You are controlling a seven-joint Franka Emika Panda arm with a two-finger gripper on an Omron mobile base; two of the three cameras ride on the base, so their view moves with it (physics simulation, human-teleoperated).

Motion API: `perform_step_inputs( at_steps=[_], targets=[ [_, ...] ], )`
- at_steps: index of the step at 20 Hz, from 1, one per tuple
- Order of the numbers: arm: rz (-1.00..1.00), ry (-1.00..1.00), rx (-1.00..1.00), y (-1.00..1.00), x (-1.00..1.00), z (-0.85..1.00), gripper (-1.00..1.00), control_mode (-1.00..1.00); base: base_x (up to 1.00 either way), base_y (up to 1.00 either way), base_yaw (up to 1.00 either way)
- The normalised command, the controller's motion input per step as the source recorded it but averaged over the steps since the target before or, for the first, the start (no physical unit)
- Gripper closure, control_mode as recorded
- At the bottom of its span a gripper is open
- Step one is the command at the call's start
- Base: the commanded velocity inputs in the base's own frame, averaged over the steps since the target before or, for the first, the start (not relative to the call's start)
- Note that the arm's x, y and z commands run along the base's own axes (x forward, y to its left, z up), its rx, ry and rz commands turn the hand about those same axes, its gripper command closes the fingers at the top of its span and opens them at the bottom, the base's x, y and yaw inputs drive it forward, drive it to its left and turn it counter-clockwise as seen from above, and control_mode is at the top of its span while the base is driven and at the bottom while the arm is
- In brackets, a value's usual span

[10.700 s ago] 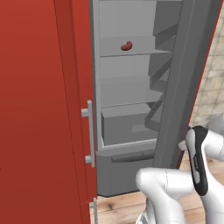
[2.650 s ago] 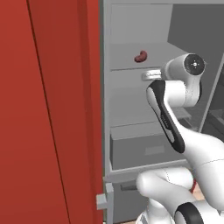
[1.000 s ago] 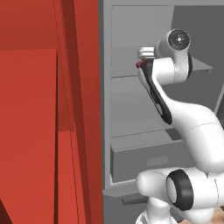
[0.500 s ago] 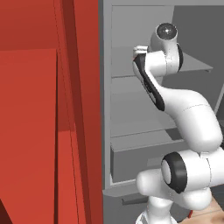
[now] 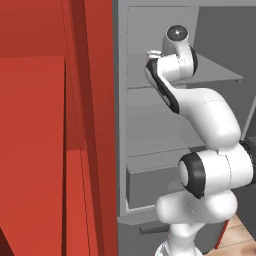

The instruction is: Move the hot dog bun to the plate on the dining table and place the condiment next to that plate. Then navigate to the fridge and take the sausage and place it on the plate as well.

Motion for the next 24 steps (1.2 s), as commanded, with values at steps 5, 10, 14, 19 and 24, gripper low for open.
perform_step_inputs(
  at_steps=[5, 10, 14, 19, 24],
  targets=[
    [-0.07, 0.01, 0.11, 0.00, 0.42, -0.14, -1.00, -1.00, 0.00, 0.00, 0.00],
    [-0.05, 0.04, 0.12, 0.00, 0.55, -0.20, -1.00, -1.00, 0.00, 0.00, 0.00],
    [-0.02, 0.00, 0.12, 0.00, 0.36, -0.17, -1.00, -1.00, 0.00, 0.00, 0.00],
    [0.00, 0.00, 0.09, 0.00, 0.27, -0.22, -1.00, -1.00, 0.00, 0.00, 0.00],
    [0.00, 0.00, 0.07, 0.00, 0.03, -0.33, -1.00, -1.00, 0.00, 0.00, 0.00]
  ],
)
